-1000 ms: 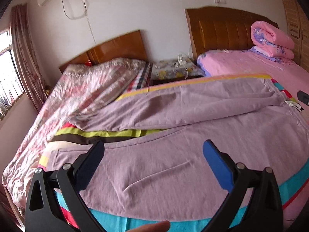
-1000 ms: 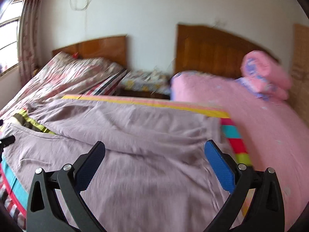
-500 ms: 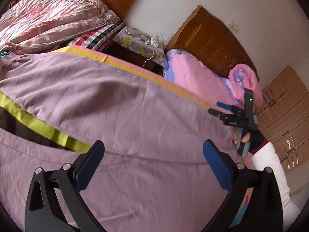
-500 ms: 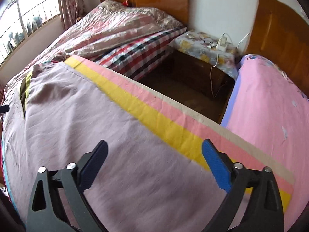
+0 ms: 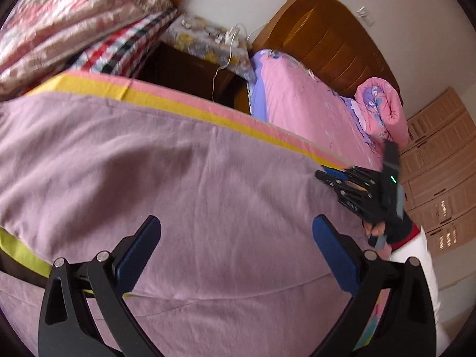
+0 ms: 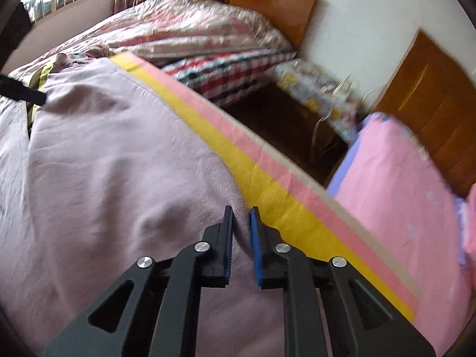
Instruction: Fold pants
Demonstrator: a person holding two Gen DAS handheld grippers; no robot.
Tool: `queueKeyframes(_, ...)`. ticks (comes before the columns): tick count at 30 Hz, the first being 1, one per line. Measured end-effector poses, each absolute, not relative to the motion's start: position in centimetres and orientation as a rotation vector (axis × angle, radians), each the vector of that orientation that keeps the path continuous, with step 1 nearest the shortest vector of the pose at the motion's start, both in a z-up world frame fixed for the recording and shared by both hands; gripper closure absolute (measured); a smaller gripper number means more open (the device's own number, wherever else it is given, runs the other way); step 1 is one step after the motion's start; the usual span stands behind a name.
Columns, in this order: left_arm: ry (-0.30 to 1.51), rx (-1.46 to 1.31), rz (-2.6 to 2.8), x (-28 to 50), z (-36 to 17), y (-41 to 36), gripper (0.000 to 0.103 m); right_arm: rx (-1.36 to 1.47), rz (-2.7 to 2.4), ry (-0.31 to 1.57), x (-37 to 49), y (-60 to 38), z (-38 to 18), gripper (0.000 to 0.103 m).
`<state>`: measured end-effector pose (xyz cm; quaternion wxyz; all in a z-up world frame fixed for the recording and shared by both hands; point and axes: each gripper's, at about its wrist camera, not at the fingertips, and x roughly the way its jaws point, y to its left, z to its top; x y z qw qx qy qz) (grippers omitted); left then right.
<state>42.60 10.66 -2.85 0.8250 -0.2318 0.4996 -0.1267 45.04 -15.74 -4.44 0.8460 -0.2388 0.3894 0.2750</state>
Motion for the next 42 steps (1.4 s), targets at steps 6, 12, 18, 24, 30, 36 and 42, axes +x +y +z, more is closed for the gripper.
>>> queueKeyframes(6,1.038,-0.619,-0.255,41.2,-3.1,11.4,0.020,-0.475,0.495,0.606,30.6,-15.8,0.7,0.090)
queueKeyframes(12,0.998,-0.680,-0.331,35.8,-2.5,10.1,0.009,-0.286,0.392,0.630,20.0,-15.3,-2.2,0.090)
queueKeyframes(18,1.096,-0.572,-0.327,33.9,-6.1,7.2,0.057,-0.152,0.329,0.718,18.7,-14.9,-5.2,0.076)
queueKeyframes(24,1.067,-0.548,-0.293,32.6,-7.9,7.6,0.075,0.091,0.271,0.736,16.5,-18.5,-4.8,0.041)
queueKeyframes(30,1.031,-0.582,-0.300,31.7,-8.6,8.4,0.075,0.492,0.114,0.796,13.6,-27.1,-7.0,0.042)
queueKeyframes(36,1.026,-0.612,-0.294,30.8,-9.3,8.6,0.074,0.717,-0.052,0.828,14.0,-33.0,-8.6,0.045)
queueKeyframes(42,1.026,-0.615,-0.284,30.7,-9.4,8.8,0.071,0.759,-0.090,0.804,15.9,-33.9,-8.5,0.046)
